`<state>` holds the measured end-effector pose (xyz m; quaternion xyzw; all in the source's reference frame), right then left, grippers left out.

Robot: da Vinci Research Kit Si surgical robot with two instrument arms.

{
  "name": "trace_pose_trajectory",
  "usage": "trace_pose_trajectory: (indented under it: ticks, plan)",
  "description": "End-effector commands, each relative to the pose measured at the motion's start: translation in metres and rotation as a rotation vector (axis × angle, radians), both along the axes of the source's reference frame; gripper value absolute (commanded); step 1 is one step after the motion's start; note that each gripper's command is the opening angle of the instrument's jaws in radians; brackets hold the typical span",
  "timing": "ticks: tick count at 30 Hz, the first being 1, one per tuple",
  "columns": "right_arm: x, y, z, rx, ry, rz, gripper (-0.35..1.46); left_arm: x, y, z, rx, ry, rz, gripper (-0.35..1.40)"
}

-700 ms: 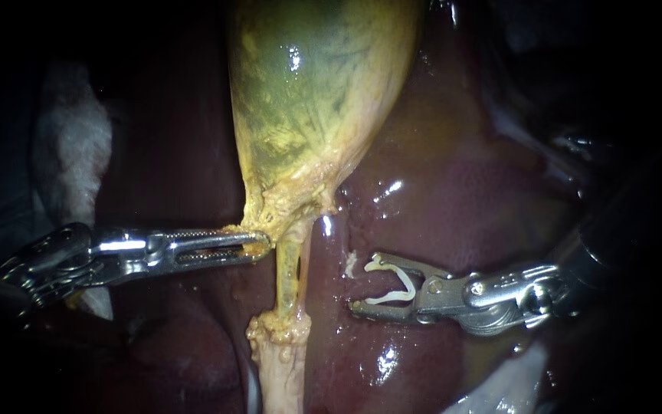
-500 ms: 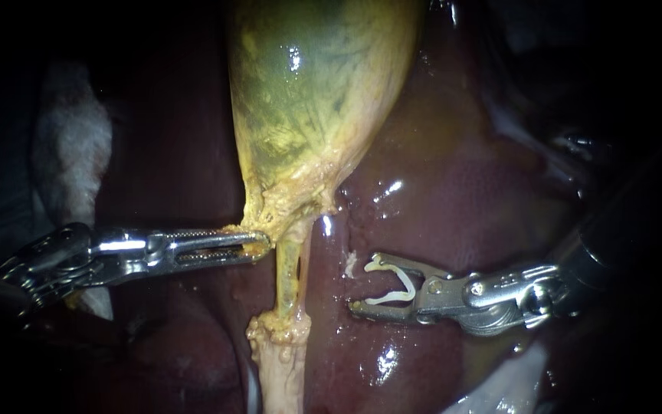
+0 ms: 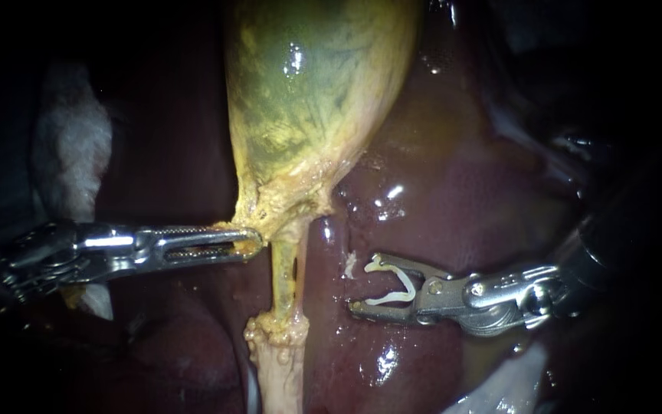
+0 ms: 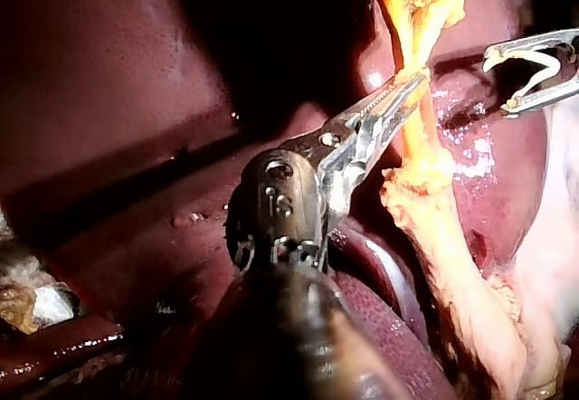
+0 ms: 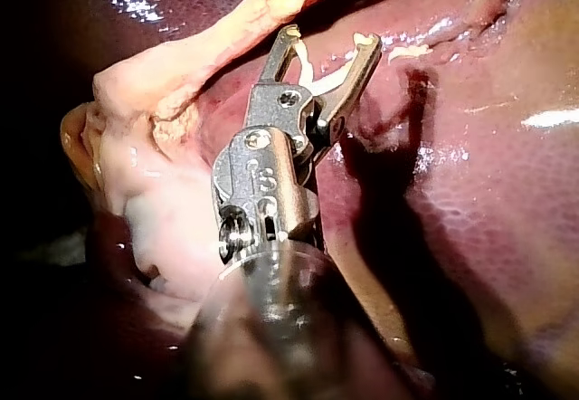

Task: Clipping first clip left tube

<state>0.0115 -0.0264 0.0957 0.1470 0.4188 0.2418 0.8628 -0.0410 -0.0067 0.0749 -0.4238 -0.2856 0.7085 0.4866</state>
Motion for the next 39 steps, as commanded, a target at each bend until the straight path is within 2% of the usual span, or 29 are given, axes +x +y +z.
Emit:
trace_pose_trajectory:
  ticks: [1, 5, 14, 19, 24, 26, 28, 33, 35, 39]
  plan:
    - [0.0000, 0.0000, 0.0000, -0.005, 0.001, -0.004, 0.55, 0.0003, 0.0002, -0.0005, 0.003, 0.003, -0.006, -0.35]
    - [0.0002, -0.0001, -0.0001, 0.042, -0.004, 0.033, 0.56, 0.0011, 0.0010, -0.0019, 0.008, 0.008, -0.014, -0.35]
    - [0.0007, -0.0004, -0.0005, 0.084, -0.009, 0.066, 0.58, 0.0031, 0.0024, -0.0034, 0.009, 0.022, -0.033, -0.35]
    - [0.0014, -0.0007, -0.0012, 0.118, -0.013, 0.093, 0.58, 0.0036, 0.0028, -0.0037, 0.011, 0.025, -0.036, -0.35]
    - [0.0024, -0.0009, -0.0027, 0.189, -0.020, 0.146, 0.58, 0.0037, 0.0028, -0.0038, 0.011, 0.025, -0.036, -0.35]
    - [0.0029, -0.0008, -0.0036, 0.230, -0.025, 0.178, 0.58, 0.0037, 0.0028, -0.0038, 0.011, 0.025, -0.036, -0.35]
    - [0.0033, -0.0005, -0.0044, 0.263, -0.022, 0.193, 0.58, 0.0037, 0.0028, -0.0038, 0.011, 0.025, -0.037, -0.35]
    - [0.0048, 0.0003, -0.0069, 0.390, 0.012, 0.178, 0.58, 0.0036, 0.0028, -0.0038, 0.011, 0.025, -0.037, -0.35]
    - [0.0056, 0.0004, -0.0076, 0.397, 0.019, 0.181, 0.58, 0.0036, 0.0028, -0.0038, 0.011, 0.025, -0.037, -0.35]
    - [0.0078, 0.0000, -0.0085, 0.418, 0.062, 0.194, 0.58, 0.0035, 0.0027, -0.0037, 0.010, 0.026, -0.038, -0.35]
